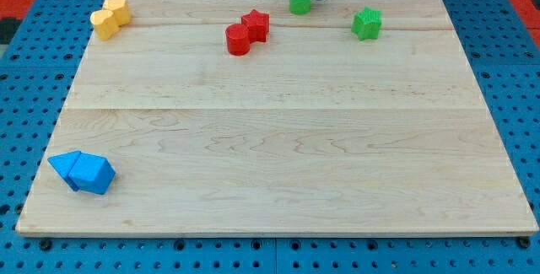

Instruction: Move your arm on top of the green star

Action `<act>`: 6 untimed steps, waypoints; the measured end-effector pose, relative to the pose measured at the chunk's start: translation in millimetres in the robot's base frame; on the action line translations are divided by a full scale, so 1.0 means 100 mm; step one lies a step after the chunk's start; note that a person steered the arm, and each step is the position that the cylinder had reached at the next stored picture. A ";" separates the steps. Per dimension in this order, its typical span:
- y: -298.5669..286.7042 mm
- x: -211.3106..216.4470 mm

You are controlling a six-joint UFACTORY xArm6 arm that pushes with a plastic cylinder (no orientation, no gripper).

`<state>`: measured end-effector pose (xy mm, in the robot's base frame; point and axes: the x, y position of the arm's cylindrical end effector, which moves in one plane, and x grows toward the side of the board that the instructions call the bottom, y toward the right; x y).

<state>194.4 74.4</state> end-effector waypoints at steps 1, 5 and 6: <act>-0.24 0.01; 1.43 0.46; 1.39 0.79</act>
